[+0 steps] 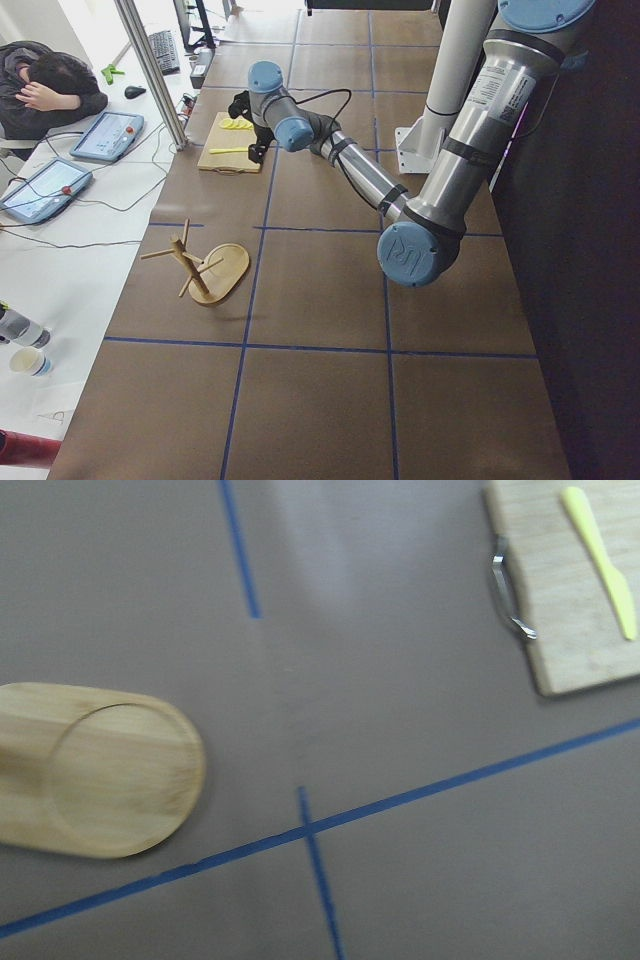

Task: Hang cup on storage rack
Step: 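Move the left gripper down toward the teal mug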

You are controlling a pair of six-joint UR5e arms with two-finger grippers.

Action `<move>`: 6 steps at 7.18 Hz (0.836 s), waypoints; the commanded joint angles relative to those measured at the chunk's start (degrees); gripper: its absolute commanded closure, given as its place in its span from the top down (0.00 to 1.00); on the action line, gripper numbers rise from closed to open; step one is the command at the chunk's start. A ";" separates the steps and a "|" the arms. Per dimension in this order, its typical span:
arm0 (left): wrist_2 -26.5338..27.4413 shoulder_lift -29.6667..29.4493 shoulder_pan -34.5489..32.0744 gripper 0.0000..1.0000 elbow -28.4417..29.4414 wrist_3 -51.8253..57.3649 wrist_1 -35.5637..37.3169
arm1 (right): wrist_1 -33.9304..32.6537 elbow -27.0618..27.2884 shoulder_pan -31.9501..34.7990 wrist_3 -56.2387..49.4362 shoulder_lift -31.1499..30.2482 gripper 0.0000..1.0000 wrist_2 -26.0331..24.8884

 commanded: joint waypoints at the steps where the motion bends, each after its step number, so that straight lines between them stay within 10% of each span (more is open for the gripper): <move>1: 1.65 0.07 4.13 1.00 4.59 0.14 -15.91 | 0.10 -0.34 4.40 -6.85 -5.99 1.00 0.96; 6: 24.53 0.42 22.28 0.99 14.27 -0.30 -44.33 | 14.86 -7.21 7.22 -1.45 -13.04 1.00 1.40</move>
